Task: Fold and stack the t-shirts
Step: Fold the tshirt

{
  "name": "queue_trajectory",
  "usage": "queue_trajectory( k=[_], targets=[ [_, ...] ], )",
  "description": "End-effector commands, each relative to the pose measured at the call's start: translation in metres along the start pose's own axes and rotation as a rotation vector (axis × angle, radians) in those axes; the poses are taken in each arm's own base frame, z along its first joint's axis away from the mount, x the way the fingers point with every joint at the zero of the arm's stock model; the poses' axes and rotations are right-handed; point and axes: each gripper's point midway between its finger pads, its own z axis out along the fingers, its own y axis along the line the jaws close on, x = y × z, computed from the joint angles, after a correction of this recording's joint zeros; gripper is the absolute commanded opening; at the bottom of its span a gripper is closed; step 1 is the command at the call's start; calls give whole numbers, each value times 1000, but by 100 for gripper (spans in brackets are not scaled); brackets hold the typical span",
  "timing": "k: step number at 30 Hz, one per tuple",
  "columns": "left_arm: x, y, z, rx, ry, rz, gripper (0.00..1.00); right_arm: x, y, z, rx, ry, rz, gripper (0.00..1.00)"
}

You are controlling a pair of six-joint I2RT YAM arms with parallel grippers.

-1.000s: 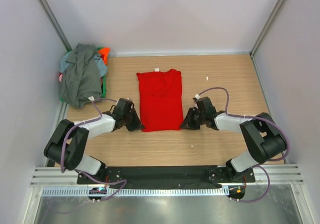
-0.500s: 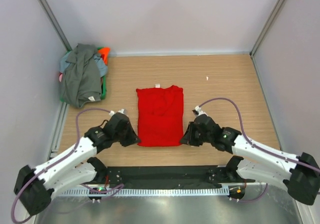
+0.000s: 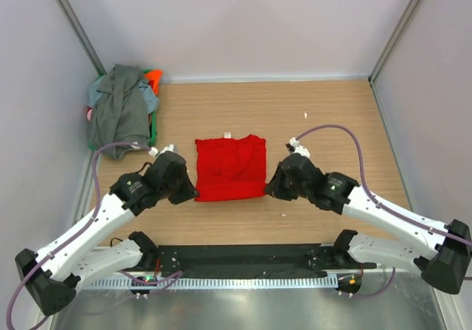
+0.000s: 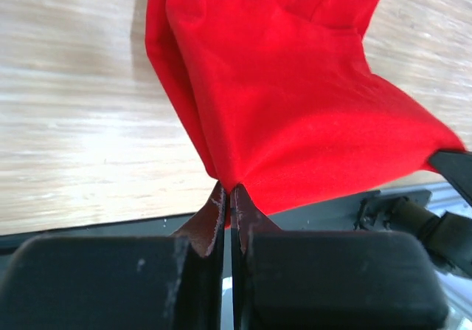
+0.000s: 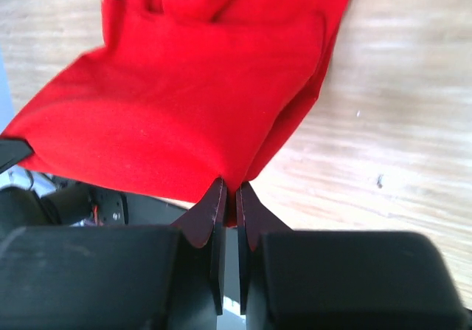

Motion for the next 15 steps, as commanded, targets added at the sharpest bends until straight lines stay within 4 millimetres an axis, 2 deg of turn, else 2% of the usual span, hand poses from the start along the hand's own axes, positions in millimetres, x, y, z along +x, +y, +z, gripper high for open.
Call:
queue_trajectory(
  k=[1,6,8,15],
  targets=[
    [-27,-2,-5,-83,-70,75,0,-38,8,-9,71,-113,-66,1],
    [-53,-18,-4,-96,-87,110,0,-60,13,-1,134,-131,-104,1],
    [-60,-20,3,-96,-75,95,0,-72,15,2,127,-146,-100,1],
    [-85,-20,16,-91,-63,66,0,-89,18,18,118,-120,-98,1]
  ],
)
